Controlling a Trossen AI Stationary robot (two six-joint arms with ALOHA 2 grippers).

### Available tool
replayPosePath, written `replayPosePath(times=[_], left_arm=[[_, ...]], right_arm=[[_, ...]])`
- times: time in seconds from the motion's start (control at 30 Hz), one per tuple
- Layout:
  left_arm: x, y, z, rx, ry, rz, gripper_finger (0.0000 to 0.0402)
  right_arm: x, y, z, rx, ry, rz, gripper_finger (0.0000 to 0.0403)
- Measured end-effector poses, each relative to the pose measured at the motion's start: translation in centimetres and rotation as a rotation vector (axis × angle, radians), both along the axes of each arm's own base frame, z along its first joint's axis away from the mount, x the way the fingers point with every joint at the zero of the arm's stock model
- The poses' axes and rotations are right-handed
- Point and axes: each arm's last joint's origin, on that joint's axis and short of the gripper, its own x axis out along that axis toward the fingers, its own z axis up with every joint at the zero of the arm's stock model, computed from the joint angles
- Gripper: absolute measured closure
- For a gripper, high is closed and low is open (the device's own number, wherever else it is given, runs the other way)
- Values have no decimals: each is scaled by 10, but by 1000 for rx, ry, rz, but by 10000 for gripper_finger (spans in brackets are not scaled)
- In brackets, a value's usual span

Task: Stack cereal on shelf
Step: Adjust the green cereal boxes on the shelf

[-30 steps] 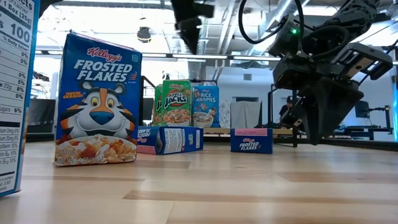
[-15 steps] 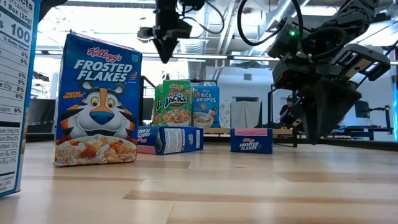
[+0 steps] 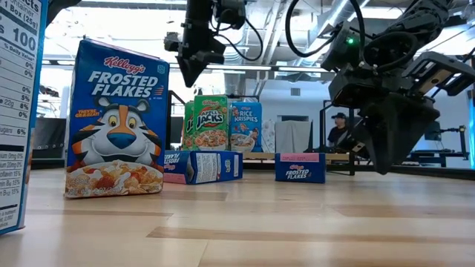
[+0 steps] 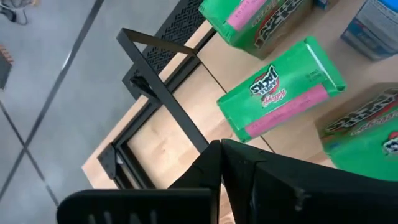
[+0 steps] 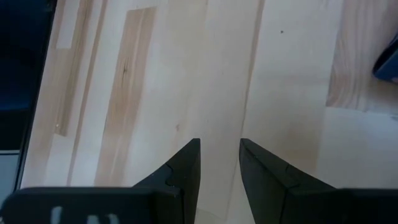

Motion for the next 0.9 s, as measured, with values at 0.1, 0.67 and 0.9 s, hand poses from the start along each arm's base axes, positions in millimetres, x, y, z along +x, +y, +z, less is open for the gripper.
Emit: replayPosePath(times=[0.1,0.67,0.9], left_arm=[[0,-1,0,-18,-21,22,401],[7,-2,-4,-3,-81,70,401],[22,-4,-27,-13,4,43,401]], right_arm=[[0,0,0,-2,-3,4,267],[-2,0,-1,13,16,17,267],[-3,1,-1,14,25,21,267]])
